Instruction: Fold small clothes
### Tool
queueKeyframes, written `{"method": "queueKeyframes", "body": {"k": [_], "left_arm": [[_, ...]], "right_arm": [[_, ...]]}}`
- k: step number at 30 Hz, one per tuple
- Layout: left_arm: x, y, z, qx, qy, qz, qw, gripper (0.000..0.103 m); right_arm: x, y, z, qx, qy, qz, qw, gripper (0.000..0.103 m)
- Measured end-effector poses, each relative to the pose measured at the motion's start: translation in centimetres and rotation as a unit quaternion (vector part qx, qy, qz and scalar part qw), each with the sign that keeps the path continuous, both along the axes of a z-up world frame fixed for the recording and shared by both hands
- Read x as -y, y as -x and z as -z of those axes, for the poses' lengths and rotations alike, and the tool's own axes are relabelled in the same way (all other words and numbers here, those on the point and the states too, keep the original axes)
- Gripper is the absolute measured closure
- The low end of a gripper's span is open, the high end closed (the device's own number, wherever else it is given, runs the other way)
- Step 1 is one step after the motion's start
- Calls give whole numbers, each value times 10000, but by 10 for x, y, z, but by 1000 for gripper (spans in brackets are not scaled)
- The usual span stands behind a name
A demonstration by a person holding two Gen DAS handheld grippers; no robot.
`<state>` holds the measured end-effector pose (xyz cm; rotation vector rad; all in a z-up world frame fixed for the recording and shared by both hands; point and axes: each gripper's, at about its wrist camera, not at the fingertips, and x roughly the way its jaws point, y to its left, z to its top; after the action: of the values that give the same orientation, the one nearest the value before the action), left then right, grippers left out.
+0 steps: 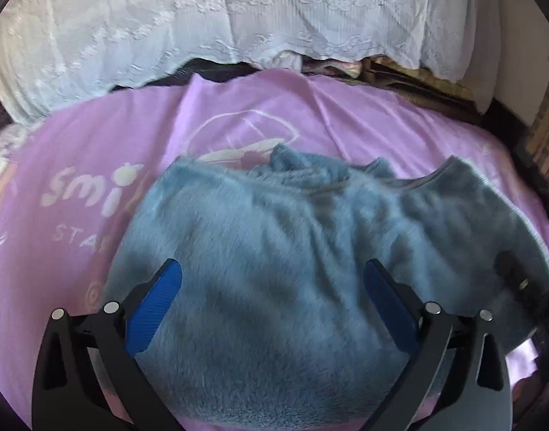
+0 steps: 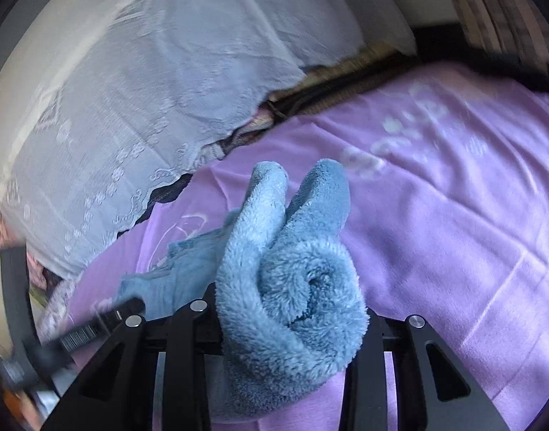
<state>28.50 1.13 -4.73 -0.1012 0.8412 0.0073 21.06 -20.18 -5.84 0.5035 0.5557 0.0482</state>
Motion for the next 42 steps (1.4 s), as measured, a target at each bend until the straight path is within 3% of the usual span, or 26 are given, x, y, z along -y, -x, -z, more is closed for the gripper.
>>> {"method": "queueKeyframes", "body": {"k": [4,6,12,17,19,21,24,32,35,40,42], "left_arm": [[-9,-16,-17,-279,870,343,9952,4],[1,-26,-23,-474,1120,677,9903,4],[57,-45,-37,-642,850,1166,9875,4],[106,-54,-51,-707,385,1699,9822,4],[111,-60,-47,-856,473,1715,9803,4],[107,-61,-41,-1001,751,1703,9774,6],[93,-61,-36,-1152,1279,1722,9699,19],[50,-46,-58,-805,1480,1618,9723,19],[30,-44,-61,-822,1751,1691,9664,19],[-11,-37,-61,-672,2005,1585,9645,19],[-28,-36,-58,-696,2299,1586,9577,19]], "right_arm": [[-12,2,-6,113,308,-98,9994,68],[-14,3,-7,148,432,-159,9988,68],[-23,5,-4,232,614,-339,9973,68],[-19,5,-7,378,544,-520,9964,70],[-19,6,-10,435,530,-574,9960,70],[-21,6,-12,485,570,-609,9953,70],[-28,8,-18,581,658,-669,9939,71],[-73,9,-41,919,1024,-1028,9851,71],[-95,7,-48,1016,1148,-1201,9809,71],[-129,2,-56,1073,1303,-1426,9753,71],[-141,1,-59,1115,1337,-1525,9728,71]]}}
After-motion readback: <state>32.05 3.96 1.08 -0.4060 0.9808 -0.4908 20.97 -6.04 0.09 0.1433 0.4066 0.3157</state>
